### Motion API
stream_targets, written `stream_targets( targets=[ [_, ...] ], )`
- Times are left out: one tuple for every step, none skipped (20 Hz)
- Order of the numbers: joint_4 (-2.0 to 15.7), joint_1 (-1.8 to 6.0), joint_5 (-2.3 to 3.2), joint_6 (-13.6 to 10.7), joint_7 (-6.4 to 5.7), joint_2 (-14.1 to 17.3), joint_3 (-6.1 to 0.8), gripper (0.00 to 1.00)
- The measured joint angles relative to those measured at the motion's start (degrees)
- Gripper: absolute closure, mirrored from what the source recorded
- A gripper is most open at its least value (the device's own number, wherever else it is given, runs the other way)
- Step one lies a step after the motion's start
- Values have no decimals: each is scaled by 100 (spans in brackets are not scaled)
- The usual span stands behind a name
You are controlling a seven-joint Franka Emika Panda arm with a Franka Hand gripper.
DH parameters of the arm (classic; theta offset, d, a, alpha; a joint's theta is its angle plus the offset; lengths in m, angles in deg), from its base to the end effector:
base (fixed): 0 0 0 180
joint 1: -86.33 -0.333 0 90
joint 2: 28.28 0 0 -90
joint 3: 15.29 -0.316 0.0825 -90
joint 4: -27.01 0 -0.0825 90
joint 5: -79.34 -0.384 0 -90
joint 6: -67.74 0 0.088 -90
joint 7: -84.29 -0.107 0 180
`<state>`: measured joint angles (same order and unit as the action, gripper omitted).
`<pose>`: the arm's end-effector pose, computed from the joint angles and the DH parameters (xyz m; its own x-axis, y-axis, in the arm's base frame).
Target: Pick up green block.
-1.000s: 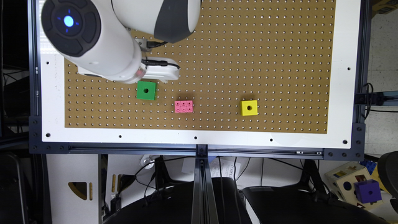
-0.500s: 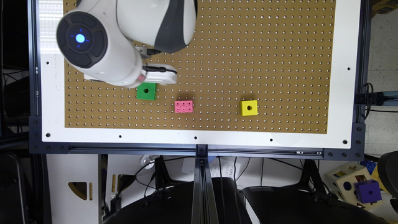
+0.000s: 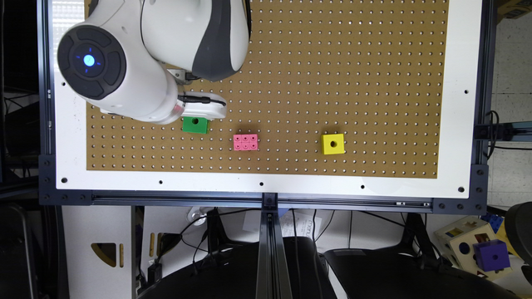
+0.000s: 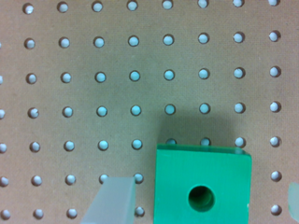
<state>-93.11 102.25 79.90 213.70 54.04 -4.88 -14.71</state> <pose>0.5642 -0.1669 0.2274 0.6908 -0.7218 0.0417 -0.7220 -0.6918 -0.0129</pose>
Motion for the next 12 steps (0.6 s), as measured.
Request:
stream_targets(
  targets=[
    [3,0,0,77,0,103,0,0],
    [18,0,0,200,0,249,-1,0],
    [53,0,0,294,0,380,-2,0],
    [110,0,0,349,0,497,-3,0],
    [207,0,0,360,0,613,-3,0],
    [281,0,0,355,0,676,-4,0],
    [338,0,0,346,0,713,-5,0],
    [380,0,0,337,0,732,-7,0],
    [410,-1,0,335,0,737,-12,0],
    [419,-2,0,335,0,737,-16,0],
    [422,-2,0,336,0,737,-20,0],
    [423,-2,0,336,0,737,-21,0]
  ],
)
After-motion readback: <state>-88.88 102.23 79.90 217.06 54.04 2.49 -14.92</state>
